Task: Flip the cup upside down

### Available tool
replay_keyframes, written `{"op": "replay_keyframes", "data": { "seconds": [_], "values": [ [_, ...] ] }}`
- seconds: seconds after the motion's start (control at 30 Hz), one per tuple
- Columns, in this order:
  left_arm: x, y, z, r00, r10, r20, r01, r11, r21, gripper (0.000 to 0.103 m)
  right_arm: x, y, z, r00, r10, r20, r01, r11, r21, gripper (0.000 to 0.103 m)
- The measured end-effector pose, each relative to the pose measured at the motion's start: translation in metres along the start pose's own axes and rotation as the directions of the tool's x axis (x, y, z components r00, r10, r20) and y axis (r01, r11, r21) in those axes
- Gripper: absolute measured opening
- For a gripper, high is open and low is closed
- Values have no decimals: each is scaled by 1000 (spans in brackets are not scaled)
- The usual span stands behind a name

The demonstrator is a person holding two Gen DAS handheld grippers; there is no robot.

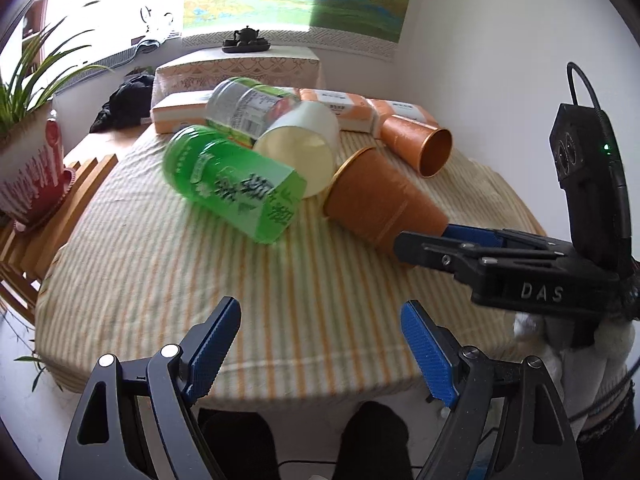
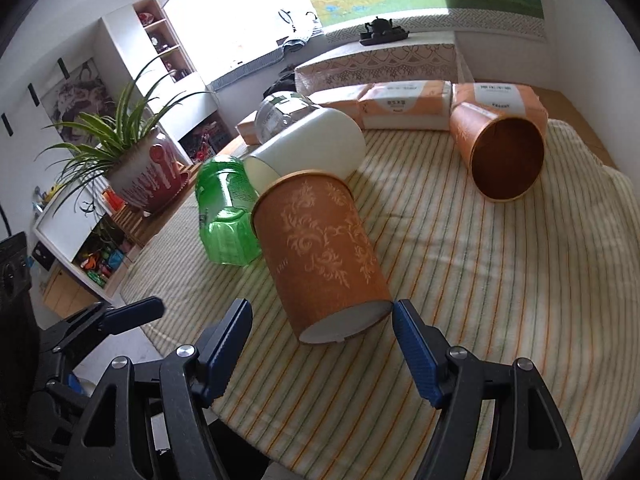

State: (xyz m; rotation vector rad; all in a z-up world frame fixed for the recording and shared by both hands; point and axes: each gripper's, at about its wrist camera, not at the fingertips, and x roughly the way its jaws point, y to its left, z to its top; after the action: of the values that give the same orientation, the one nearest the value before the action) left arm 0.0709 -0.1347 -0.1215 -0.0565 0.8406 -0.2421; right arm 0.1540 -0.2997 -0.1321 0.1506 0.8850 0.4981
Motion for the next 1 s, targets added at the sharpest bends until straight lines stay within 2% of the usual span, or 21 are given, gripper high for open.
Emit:
{"op": "replay_keyframes", "data": {
  "seconds": [0.07,0.1,0.13,0.27,0.37,0.5,0.6,0.67,0.77,0.87,1.0],
  "values": [
    [-2,6,-3,1000,7,-1,-7,1000,2,85,3,2,-2,1000,-20,0,20,1000,5,63],
    [-4,9,-4,1000,11,0,-11,1000,-1,85,4,4,-4,1000,-23,-2,23,1000,8,52],
    [-5,12,-4,1000,11,0,-11,1000,-5,85,4,4,-5,1000,-20,-4,20,1000,11,50],
    [-9,21,-1,1000,3,10,-3,1000,-27,85,1,13,-8,1000,-15,-1,15,1000,22,50],
    [-11,23,6,1000,-20,16,21,998,-52,85,-1,28,-14,999,31,-15,-31,999,-13,50],
    [-10,20,10,999,-25,47,29,996,-87,86,-12,31,-23,1000,7,8,-7,1000,-4,53],
    [-7,15,7,996,-72,52,79,988,-135,86,-28,23,-31,999,-20,42,20,1000,6,57],
    [-5,6,6,996,-63,59,71,987,-143,86,-42,16,-39,996,-57,75,56,998,8,58],
    [-1,-9,6,994,-44,98,62,979,-193,96,-61,3,-49,992,-80,103,77,997,27,58],
    [8,-24,10,991,-17,133,50,966,-254,96,-75,-6,-57,988,-94,119,91,995,33,58],
    [22,-47,15,985,60,160,-15,962,-271,96,-84,-11,-63,987,-103,121,100,994,31,58]
  ]
}}
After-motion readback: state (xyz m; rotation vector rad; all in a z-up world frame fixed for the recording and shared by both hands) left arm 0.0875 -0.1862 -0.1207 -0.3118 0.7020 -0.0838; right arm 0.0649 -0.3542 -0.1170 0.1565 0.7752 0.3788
